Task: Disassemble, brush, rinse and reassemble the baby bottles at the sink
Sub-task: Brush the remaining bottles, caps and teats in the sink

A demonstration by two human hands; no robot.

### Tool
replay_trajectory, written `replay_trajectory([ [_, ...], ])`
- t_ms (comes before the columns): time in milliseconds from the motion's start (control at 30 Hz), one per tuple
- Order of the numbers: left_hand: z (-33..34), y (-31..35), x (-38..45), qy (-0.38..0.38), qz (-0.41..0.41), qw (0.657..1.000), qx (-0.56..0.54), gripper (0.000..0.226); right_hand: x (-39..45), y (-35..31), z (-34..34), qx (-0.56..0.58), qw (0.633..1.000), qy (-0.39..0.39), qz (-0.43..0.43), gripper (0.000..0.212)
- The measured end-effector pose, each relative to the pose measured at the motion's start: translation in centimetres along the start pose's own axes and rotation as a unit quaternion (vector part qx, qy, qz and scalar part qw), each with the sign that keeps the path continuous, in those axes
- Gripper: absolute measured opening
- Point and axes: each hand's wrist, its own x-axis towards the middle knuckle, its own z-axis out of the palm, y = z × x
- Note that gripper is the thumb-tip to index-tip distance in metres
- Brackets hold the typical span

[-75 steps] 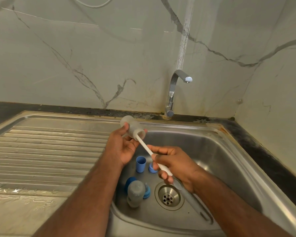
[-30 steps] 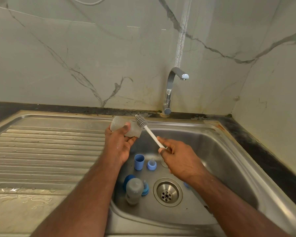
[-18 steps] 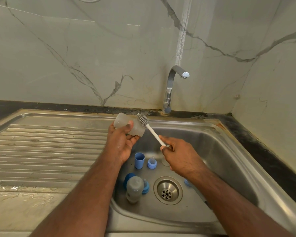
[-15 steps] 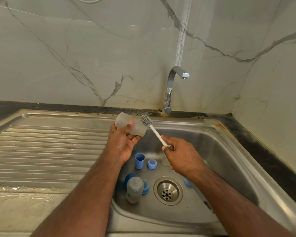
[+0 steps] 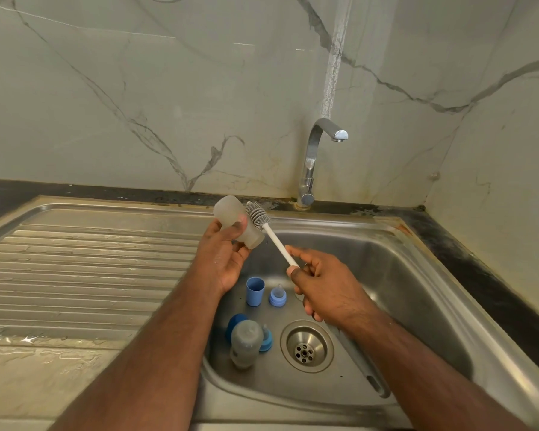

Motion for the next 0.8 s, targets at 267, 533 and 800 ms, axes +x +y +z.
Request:
replay_trajectory([
  [267, -0.6, 0.3, 0.6, 0.052, 0.001, 0.998, -0.031, 0.048, -0.3, 0.0, -0.1, -0.019, 1.000, -0.006, -0.002, 0.042],
  [533, -0.8, 0.6, 0.4, 0.047, -0.007, 0.996, -0.079, 0.042, -0.1, 0.1, -0.7, -0.011, 1.000, 0.008, -0.003, 0.038],
  [800, -0.6, 0.8, 0.0, 0.027, -0.023, 0.994, -0.102, 0.033, 0.4, 0.8, -1.5, -0.009, 1.000, 0.024, -0.008, 0.037],
])
